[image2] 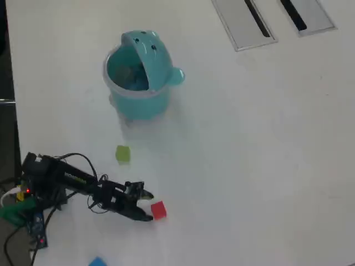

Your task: Grasp RGB lego blocks and put them in the bin one by one.

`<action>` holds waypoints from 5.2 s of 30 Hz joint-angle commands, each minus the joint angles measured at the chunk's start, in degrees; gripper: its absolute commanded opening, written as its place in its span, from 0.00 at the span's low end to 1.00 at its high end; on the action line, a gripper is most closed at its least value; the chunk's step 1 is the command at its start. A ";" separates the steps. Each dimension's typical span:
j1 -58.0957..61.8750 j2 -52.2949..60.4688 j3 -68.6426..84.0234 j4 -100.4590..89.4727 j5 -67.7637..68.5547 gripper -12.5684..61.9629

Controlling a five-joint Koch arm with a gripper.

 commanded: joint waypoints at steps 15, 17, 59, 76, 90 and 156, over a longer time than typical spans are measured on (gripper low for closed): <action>1.23 -13.10 -11.60 -1.67 -1.49 0.61; 1.49 -14.33 -12.30 -1.76 -1.41 0.61; -19.25 22.15 9.67 -4.75 21.01 0.34; -38.85 46.93 12.92 5.45 23.55 0.34; -47.29 47.29 3.96 4.83 24.08 0.27; -70.84 -2.11 -40.78 -7.21 4.75 0.62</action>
